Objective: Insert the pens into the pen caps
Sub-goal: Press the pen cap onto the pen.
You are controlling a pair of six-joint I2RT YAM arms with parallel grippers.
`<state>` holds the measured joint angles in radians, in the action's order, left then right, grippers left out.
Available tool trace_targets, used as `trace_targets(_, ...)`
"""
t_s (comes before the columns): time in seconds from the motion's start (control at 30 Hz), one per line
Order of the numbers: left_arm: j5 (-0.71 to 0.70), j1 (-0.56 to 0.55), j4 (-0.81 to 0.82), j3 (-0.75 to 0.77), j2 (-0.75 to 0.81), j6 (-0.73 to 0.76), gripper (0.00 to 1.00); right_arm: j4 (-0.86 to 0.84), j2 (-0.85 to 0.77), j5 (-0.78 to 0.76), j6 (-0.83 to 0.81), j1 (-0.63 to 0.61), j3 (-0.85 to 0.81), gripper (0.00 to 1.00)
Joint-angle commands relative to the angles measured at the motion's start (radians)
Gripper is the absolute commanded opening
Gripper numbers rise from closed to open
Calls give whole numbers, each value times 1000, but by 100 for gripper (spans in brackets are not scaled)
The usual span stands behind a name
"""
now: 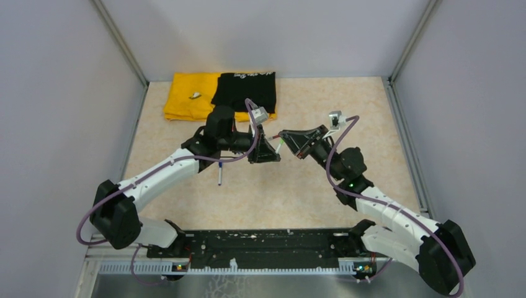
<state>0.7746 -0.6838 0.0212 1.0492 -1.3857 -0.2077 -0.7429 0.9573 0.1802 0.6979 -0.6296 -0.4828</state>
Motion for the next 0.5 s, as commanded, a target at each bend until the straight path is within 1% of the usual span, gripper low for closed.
trace_targets(0.0,-107,6,344,51,65,-3,0,212,50,268,57,-131,80,0)
trace_targets(0.17,-141,5,348,38,86,1,0,199,53,262,76,-158,111,0)
trace_targets(0.47,-191,6,360,15,125,7,0,259,15,235,71,-201,171,0)
